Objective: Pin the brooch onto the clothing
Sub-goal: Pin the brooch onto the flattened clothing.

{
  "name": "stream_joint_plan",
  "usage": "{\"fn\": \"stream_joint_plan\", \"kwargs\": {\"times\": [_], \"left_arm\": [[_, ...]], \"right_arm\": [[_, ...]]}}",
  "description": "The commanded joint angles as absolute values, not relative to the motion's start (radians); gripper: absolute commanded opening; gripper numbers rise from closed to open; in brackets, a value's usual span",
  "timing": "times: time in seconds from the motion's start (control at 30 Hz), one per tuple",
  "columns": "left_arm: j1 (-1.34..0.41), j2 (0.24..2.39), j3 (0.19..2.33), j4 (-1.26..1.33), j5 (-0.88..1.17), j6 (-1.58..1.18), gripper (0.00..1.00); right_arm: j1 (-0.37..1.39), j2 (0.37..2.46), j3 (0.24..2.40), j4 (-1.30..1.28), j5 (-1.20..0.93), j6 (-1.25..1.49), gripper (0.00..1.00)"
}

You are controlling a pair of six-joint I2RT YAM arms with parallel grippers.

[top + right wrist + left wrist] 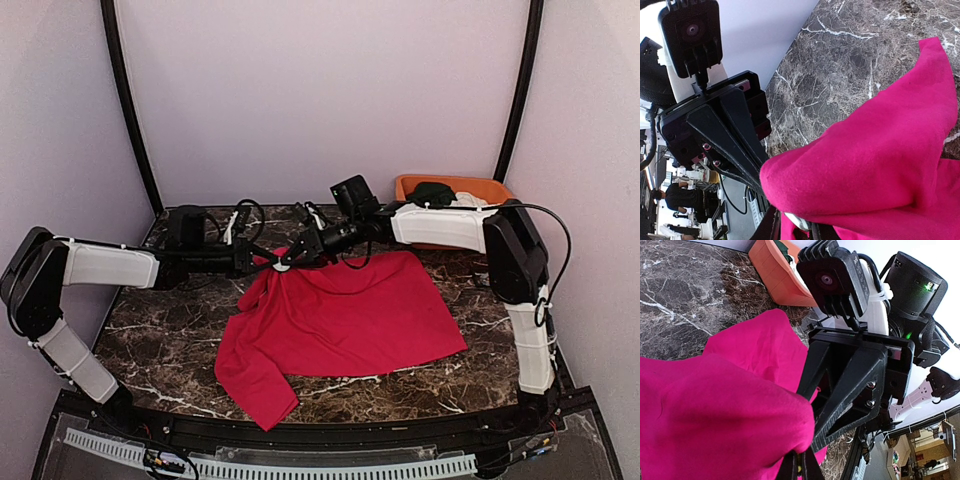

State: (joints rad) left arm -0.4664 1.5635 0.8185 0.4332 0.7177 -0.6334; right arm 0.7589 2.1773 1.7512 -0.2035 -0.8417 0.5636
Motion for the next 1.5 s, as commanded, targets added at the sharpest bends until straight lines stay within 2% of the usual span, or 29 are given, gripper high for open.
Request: {"fn": "stream_joint_plan", "kwargs": {"times": [0.0, 0.47, 0.63, 0.83, 0.93, 1.23, 1.47], "left_arm": [[-0.477, 1.551, 0.807, 0.53, 0.786, -0.649, 0.01], [-0.474, 1.549, 0.796, 0.587, 0.802, -0.683, 0.01], [-0.47, 1.553, 0.786, 0.631, 0.809, -0.708, 0.01], [-0.465, 1.555, 0.777, 0.672, 0.821, -0.737, 0.01], [-0.465, 1.554, 0.778, 0.672, 0.821, -0.739, 0.01], [-0.463, 1.547, 0.776, 0.68, 0.821, -0.744, 0.01], [-0.463, 1.542, 0.772, 0.68, 0.819, -0.743, 0.01]], "right_arm": [[0.762, 2.201, 1.733, -0.095, -0.841, 0.621, 0.17], [0.767, 2.23, 1.755, -0.075, -0.856, 0.637, 0.18], [0.769, 2.239, 1.756, -0.048, -0.87, 0.644, 0.12], [0.768, 2.238, 1.742, 0.021, -0.88, 0.663, 0.14], [0.77, 2.24, 1.743, 0.042, -0.89, 0.678, 0.2], [0.775, 2.253, 1.757, 0.058, -0.908, 0.697, 0.19], [0.774, 2.256, 1.715, 0.208, -0.998, 0.819, 0.23]]}}
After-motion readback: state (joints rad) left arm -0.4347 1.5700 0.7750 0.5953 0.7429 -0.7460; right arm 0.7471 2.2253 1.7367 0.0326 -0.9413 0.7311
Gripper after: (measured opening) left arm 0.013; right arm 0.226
